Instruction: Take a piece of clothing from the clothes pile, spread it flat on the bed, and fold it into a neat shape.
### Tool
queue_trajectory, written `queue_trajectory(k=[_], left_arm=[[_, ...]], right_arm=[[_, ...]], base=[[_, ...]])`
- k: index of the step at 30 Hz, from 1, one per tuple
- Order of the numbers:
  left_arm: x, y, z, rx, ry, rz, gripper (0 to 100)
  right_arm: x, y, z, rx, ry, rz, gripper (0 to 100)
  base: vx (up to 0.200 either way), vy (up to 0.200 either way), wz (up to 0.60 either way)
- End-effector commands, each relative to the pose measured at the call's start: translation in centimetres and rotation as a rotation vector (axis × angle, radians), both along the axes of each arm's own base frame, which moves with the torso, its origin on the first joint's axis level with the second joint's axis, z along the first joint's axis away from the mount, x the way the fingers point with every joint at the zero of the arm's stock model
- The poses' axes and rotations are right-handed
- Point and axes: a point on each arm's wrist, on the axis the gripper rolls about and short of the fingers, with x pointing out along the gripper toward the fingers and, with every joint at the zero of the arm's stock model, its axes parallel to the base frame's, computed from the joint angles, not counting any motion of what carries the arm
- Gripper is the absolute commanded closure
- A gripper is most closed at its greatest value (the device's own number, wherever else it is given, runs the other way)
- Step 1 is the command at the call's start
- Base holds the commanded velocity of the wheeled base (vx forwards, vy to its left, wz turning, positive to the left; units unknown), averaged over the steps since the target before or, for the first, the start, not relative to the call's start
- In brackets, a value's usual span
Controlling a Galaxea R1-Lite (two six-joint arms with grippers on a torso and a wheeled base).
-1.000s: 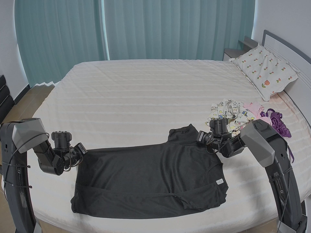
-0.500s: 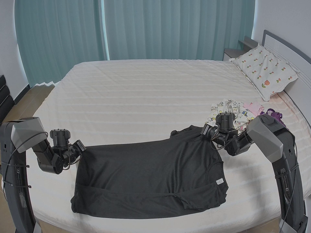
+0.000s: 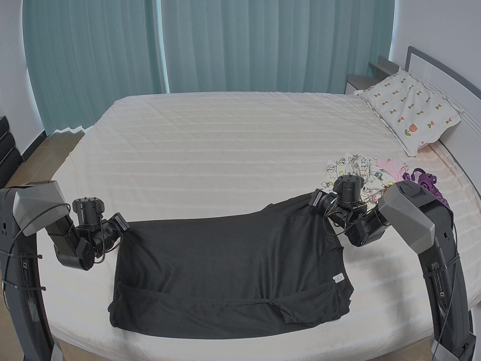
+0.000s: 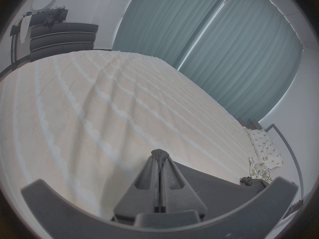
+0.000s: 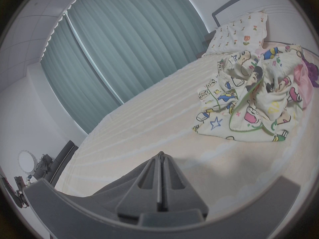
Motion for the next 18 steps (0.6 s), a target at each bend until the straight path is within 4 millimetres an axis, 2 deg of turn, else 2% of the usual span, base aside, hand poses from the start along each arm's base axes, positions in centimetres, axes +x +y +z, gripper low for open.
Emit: queue_trajectory(k=[1, 2, 3, 8, 12, 18], left_arm=[[0.0, 0.4, -0.1, 0.0, 0.004, 0.008, 100], [0.0, 0.4, -0.1, 0.0, 0.004, 0.008, 100], [-0.1, 0.4, -0.2, -0.001, 0.005, 0.008, 100], [-0.1, 0.9, 0.2, 0.001, -0.004, 0.015, 100], [-0.2, 1.2, 0.9, 0.023, -0.016, 0.01, 100], [-0.2, 1.1, 0.8, 0.061, -0.007, -0.011, 100]], right_arm=[[-0.4, -0.3, -0.1, -0.009, 0.007, -0.006, 100], [-0.4, -0.3, -0.1, -0.009, 0.007, -0.006, 100], [-0.6, -0.7, 1.0, -0.006, -0.001, -0.008, 100], [-2.0, -1.8, 2.3, 0.012, 0.026, -0.007, 100], [-3.2, -2.4, 2.0, 0.03, 0.055, 0.014, 100], [-5.2, -2.7, 2.1, 0.028, 0.073, 0.034, 100]], base=[[0.0, 0.0, 0.0], [0.0, 0.0, 0.0], [0.0, 0.0, 0.0], [0.0, 0.0, 0.0], [0.0, 0.0, 0.0], [0.0, 0.0, 0.0]])
